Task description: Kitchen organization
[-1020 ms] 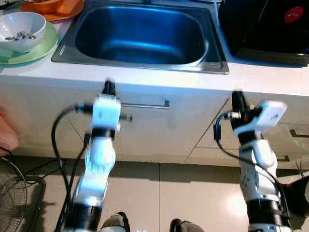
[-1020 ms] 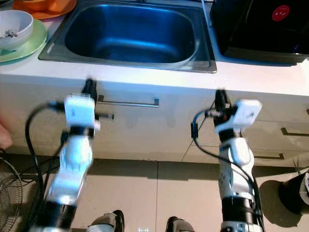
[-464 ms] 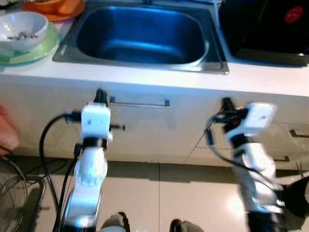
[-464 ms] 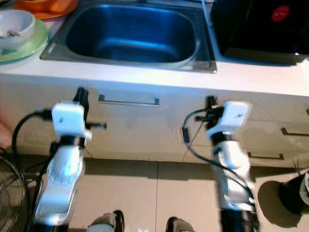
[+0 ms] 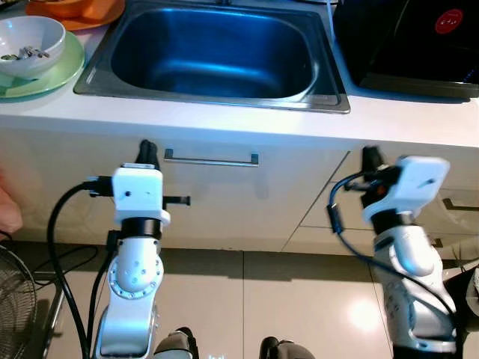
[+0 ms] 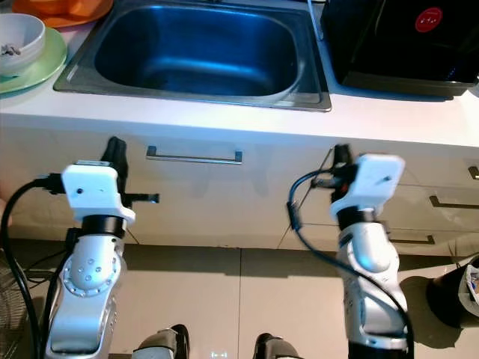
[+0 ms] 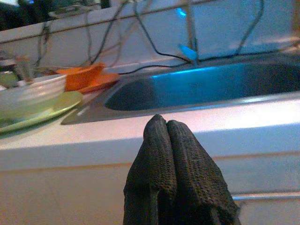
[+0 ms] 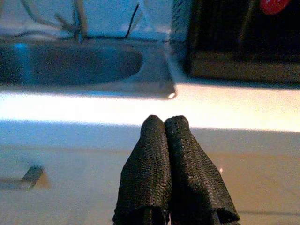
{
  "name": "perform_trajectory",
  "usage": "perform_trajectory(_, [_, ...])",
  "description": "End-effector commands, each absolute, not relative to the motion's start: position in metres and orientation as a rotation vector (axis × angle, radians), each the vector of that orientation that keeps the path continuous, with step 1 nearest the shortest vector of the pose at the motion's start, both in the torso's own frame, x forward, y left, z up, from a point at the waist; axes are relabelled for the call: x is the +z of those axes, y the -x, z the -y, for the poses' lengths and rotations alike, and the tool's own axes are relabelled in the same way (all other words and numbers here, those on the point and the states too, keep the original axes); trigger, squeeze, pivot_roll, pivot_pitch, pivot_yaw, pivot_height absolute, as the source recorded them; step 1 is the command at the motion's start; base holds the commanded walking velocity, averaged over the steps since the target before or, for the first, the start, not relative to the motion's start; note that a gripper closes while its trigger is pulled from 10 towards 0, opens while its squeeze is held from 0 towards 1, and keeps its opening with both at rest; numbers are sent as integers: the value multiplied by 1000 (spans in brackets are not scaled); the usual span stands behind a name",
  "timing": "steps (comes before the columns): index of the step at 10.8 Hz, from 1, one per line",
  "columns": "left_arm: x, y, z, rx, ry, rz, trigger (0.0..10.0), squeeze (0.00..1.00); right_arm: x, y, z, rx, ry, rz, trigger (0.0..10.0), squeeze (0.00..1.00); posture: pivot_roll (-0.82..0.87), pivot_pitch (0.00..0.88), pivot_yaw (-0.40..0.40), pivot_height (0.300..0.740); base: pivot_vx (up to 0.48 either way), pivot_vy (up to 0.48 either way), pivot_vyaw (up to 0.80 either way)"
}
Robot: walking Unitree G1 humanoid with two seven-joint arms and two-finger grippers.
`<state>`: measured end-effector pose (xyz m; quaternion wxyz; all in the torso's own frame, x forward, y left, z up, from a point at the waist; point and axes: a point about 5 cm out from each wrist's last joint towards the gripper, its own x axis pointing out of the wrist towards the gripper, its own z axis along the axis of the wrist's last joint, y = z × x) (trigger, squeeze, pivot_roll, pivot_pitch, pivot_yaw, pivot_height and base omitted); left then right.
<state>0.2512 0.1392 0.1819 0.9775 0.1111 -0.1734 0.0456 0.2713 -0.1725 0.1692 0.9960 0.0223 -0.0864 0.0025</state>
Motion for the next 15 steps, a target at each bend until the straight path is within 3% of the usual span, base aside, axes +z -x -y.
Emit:
perform_trajectory(1, [180, -247, -140, 78, -255, 333, 10000, 0, 169, -268, 174, 12, -27, 159, 10000, 0, 66, 191, -64, 740, 0, 0, 0])
perform_trajectory(3, [180, -248, -154, 122, -258, 308, 10000, 0, 170, -267, 180, -27, -42, 151, 10000, 0, 69, 193, -62, 740, 0, 0, 0])
perform_trajectory(6, [179, -250, -149, 98, -225, 276, 10000, 0, 170, -267, 181, -41, -57, 152, 10000, 0, 69, 196, -51, 740, 0, 0, 0])
perform_trajectory(15, [183, -254, -146, 75, -217, 259, 10000, 0, 169, -266, 174, -22, -101, 149, 10000, 0, 75, 192, -40, 740, 0, 443, 0])
